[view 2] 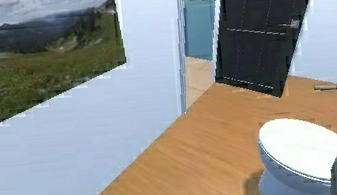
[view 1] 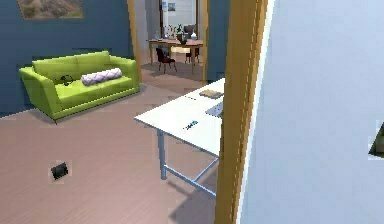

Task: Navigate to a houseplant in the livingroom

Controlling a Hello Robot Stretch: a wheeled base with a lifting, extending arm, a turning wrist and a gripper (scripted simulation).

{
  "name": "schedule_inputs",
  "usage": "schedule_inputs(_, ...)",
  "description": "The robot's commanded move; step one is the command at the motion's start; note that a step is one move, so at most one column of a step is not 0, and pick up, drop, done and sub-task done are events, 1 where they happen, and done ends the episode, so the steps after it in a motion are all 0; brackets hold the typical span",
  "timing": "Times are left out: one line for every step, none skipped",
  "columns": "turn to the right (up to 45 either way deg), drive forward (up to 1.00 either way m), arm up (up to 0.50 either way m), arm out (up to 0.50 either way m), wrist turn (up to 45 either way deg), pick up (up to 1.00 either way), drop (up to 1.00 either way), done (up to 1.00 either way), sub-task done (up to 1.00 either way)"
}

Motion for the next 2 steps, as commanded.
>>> schedule_inputs(0.0,0.2,0.0,0.0,0.0,0.0,0.0,0.0,0.0)
schedule_inputs(-33.0,0.0,0.0,0.0,0.0,0.0,0.0,0.0,0.0)
